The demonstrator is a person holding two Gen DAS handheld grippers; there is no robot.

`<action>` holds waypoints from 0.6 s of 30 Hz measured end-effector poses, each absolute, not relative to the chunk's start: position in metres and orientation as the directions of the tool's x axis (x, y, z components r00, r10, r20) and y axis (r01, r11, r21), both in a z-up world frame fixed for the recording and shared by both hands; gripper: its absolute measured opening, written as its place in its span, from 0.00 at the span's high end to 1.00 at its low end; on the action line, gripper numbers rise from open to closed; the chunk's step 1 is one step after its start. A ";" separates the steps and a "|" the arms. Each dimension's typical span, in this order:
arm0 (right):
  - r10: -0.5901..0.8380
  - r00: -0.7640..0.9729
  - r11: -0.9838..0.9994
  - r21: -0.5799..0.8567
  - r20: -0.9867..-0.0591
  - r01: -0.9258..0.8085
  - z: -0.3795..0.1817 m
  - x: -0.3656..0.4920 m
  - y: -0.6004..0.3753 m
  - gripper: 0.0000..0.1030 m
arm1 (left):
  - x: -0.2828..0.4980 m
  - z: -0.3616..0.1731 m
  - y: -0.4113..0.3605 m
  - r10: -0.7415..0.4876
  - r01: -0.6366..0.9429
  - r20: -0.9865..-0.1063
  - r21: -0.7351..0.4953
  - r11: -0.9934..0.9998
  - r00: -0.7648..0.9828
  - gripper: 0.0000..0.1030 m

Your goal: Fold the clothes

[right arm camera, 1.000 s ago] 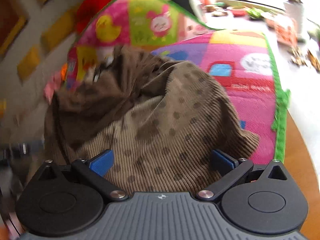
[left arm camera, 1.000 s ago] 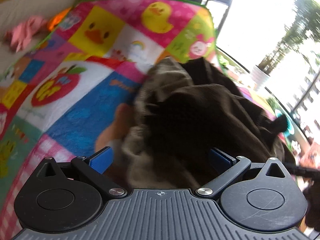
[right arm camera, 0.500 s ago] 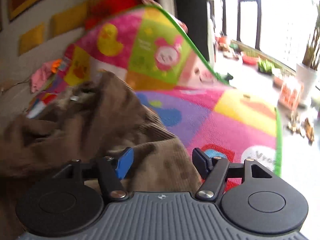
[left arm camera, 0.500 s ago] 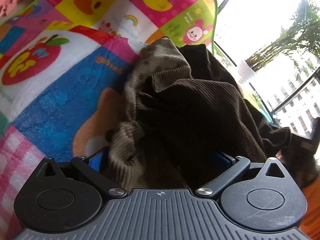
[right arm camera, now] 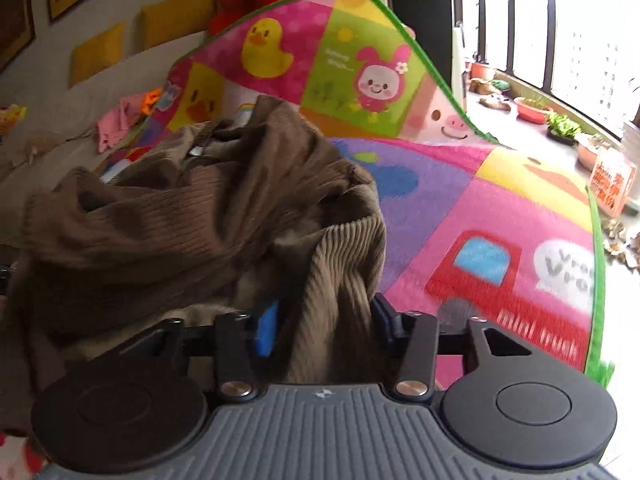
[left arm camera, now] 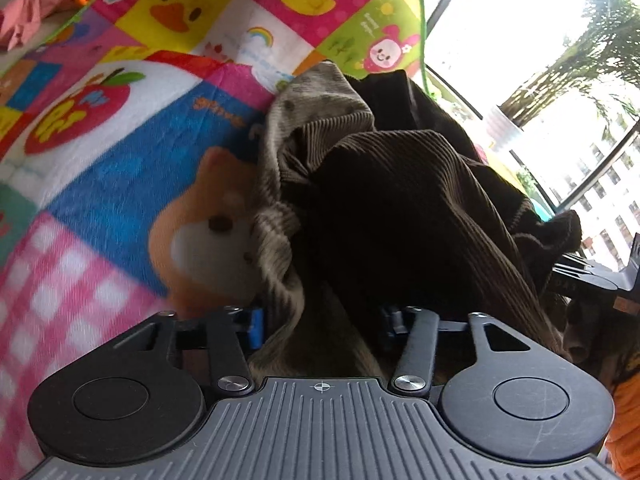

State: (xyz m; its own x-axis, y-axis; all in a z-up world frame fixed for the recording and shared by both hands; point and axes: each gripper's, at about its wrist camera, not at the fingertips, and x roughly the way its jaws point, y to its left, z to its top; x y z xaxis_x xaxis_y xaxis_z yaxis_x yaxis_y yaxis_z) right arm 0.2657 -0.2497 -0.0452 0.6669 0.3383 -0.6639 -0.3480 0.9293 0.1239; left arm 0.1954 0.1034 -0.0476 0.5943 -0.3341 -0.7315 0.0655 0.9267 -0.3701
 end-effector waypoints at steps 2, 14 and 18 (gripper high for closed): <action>0.353 0.673 0.924 0.131 -0.650 -0.358 -0.045 0.250 -0.253 0.60 | 0.181 -0.048 0.102 -0.339 0.066 -0.730 -0.376 0.924 0.593 0.57; 0.377 0.653 0.909 0.127 -0.656 -0.397 -0.036 0.115 -0.285 0.67 | 0.076 -0.039 0.091 -0.335 0.139 -0.752 -0.313 0.939 0.568 0.58; 0.397 0.716 0.907 0.129 -0.574 -0.400 -0.003 0.088 -0.295 0.62 | 0.057 -0.008 0.080 -0.367 0.251 -0.694 -0.268 0.930 0.619 0.26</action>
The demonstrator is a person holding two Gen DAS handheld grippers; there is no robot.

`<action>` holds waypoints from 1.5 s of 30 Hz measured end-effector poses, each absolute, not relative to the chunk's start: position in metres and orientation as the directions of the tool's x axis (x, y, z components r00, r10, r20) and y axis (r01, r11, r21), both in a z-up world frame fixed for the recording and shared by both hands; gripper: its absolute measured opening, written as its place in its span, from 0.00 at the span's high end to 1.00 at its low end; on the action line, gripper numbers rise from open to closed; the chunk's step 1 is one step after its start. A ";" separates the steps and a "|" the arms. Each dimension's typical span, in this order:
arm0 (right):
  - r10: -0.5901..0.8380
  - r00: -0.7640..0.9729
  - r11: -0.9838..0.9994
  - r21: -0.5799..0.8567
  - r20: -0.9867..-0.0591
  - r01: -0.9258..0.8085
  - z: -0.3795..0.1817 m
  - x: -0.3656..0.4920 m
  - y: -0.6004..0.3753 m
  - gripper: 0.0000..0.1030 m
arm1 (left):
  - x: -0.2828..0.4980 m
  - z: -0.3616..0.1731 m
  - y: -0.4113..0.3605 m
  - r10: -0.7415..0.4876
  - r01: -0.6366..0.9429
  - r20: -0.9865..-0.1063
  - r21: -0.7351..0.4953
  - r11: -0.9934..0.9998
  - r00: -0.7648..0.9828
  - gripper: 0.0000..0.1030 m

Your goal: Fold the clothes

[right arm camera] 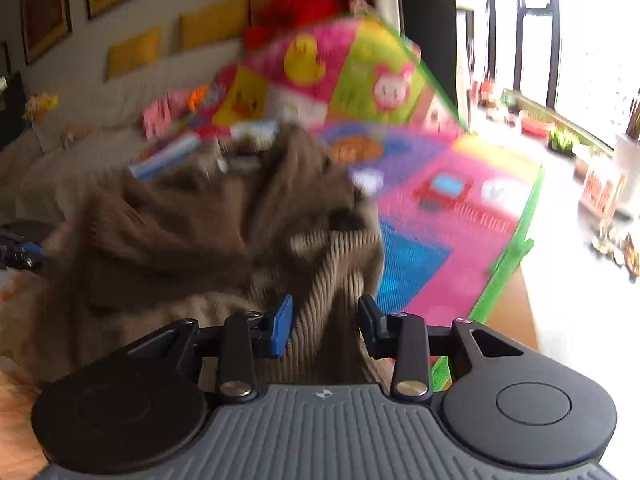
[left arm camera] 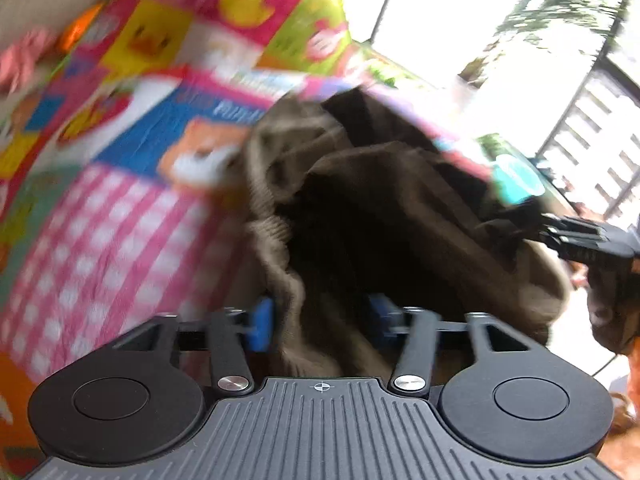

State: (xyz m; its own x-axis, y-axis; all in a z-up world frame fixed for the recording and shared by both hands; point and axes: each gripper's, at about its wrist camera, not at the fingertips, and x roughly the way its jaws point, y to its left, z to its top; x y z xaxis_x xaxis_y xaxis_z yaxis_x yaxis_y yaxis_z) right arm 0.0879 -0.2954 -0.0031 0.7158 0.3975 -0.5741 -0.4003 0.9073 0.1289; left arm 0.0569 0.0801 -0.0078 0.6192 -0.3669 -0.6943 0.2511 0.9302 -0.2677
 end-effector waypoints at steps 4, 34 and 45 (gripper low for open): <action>0.589 0.666 0.806 0.278 -0.458 -0.523 0.031 0.070 -0.287 0.32 | 0.056 0.003 0.066 -0.494 0.330 -0.639 -0.368 0.869 0.590 0.12; 0.019 0.942 0.979 -0.183 -0.336 -0.085 0.085 0.323 -0.311 0.85 | 0.197 0.007 0.140 -0.142 0.060 -0.594 -0.157 0.986 0.792 0.92; -0.195 0.805 0.937 -0.349 -0.560 -0.016 -0.046 0.364 -0.332 0.86 | 0.244 -0.063 0.261 0.044 -0.284 -0.713 -0.221 0.933 0.700 0.75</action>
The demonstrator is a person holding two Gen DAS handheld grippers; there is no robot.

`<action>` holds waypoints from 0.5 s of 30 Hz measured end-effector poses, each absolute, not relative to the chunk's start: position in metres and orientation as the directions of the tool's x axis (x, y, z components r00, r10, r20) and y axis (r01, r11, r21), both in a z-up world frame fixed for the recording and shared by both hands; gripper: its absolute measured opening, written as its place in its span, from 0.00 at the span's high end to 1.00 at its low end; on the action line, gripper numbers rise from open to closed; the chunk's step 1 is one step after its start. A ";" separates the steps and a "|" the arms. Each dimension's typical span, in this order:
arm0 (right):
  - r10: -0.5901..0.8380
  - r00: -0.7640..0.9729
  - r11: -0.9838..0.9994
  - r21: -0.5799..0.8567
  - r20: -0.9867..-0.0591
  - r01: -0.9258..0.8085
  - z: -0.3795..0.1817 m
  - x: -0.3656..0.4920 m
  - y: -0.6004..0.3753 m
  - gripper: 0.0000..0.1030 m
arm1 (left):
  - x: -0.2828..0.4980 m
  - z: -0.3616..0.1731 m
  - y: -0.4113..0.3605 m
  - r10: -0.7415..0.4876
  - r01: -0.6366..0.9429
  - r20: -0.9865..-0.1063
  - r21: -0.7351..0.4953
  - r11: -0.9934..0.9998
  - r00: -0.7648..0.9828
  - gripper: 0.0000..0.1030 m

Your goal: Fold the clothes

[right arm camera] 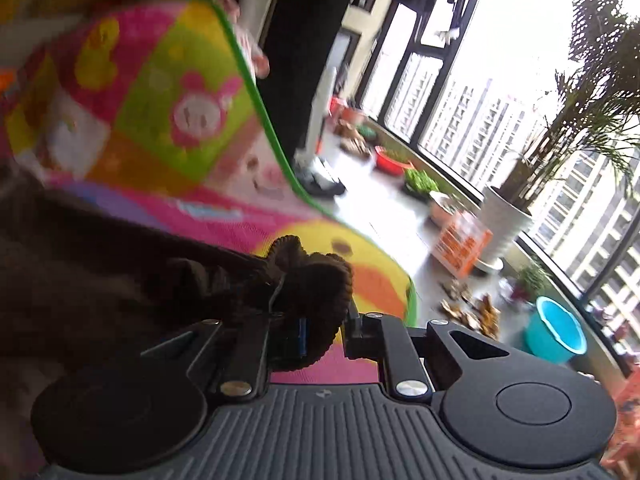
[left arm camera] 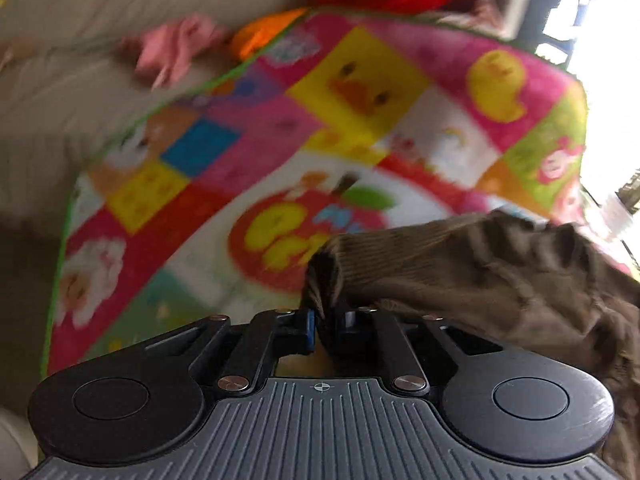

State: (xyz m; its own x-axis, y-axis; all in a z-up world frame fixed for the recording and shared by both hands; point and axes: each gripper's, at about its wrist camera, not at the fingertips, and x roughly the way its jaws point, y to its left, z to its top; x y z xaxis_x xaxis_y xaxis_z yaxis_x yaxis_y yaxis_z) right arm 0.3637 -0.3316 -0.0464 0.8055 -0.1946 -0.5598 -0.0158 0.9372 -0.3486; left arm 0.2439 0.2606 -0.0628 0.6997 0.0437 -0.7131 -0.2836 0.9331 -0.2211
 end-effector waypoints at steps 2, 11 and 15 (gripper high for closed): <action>-0.214 0.779 0.941 -0.339 -0.589 0.002 -0.054 0.368 -0.343 0.82 | 0.239 -0.065 0.269 0.040 -0.297 -0.707 -0.244 0.923 0.707 0.61; -0.078 0.814 0.994 -0.112 -0.576 0.016 0.006 0.344 -0.349 0.38 | 0.198 -0.017 0.256 -0.108 -0.184 -0.613 -0.394 0.900 0.783 0.16; 0.046 0.791 0.989 -0.082 -0.610 -0.121 -0.006 0.314 -0.312 0.32 | 0.176 -0.016 0.209 -0.267 -0.006 -0.613 -0.405 0.914 0.744 0.09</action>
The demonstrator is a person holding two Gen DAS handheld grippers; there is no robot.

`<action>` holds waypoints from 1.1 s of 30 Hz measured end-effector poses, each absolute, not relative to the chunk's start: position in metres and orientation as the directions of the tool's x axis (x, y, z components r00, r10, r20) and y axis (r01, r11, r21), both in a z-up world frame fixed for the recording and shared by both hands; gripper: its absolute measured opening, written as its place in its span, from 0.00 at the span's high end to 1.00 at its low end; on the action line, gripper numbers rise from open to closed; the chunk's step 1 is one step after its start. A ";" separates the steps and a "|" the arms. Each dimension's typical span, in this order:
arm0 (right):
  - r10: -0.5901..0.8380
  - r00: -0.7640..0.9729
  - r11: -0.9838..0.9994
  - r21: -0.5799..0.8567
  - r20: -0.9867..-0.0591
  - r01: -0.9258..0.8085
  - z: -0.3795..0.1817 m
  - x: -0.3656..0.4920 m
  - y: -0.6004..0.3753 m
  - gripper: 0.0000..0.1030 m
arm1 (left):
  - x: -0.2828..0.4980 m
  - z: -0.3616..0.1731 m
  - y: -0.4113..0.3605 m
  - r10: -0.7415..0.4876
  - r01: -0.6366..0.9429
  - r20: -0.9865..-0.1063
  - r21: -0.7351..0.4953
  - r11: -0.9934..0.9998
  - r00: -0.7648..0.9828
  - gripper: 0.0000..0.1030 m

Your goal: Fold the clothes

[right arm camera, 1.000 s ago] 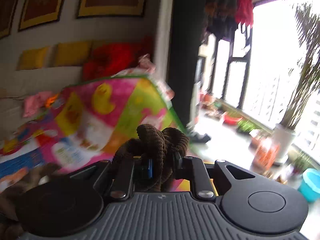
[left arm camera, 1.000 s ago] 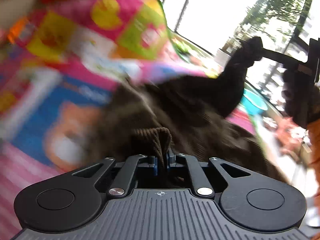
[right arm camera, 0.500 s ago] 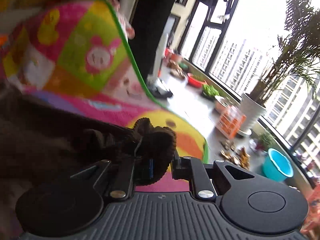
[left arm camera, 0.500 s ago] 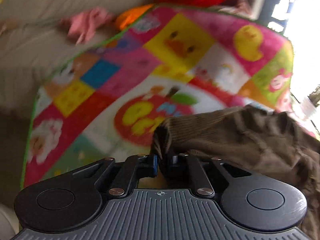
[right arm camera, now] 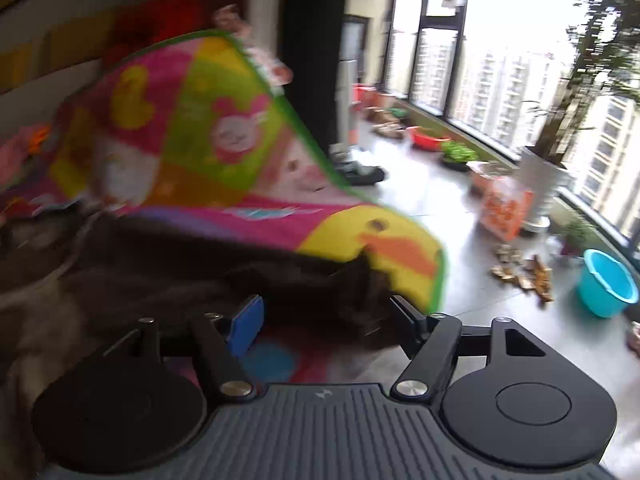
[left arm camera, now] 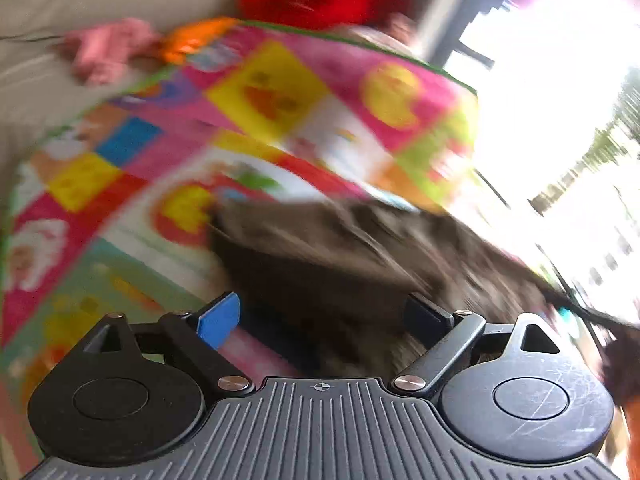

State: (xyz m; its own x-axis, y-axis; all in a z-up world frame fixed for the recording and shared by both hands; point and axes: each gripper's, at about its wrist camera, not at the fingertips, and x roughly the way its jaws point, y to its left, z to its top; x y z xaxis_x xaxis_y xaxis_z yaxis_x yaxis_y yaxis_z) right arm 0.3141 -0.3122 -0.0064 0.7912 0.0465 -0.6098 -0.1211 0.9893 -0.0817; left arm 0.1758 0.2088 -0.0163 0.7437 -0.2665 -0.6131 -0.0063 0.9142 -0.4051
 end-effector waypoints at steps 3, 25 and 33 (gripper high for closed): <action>0.121 0.762 0.977 -0.058 -0.636 -0.203 -0.021 0.288 -0.289 0.32 | 0.162 -0.025 0.177 -0.353 0.072 -0.639 -0.422 0.904 0.684 0.09; 0.527 0.617 0.527 -0.346 -0.584 -0.777 -0.034 0.048 -0.130 0.19 | -0.001 -0.007 0.073 -0.289 0.243 -0.604 -0.160 0.957 0.742 0.02; 0.419 0.813 0.762 -0.331 -0.404 -0.557 0.005 0.086 -0.153 0.19 | 0.005 -0.043 0.039 -0.065 0.196 -0.652 0.129 0.972 0.756 0.02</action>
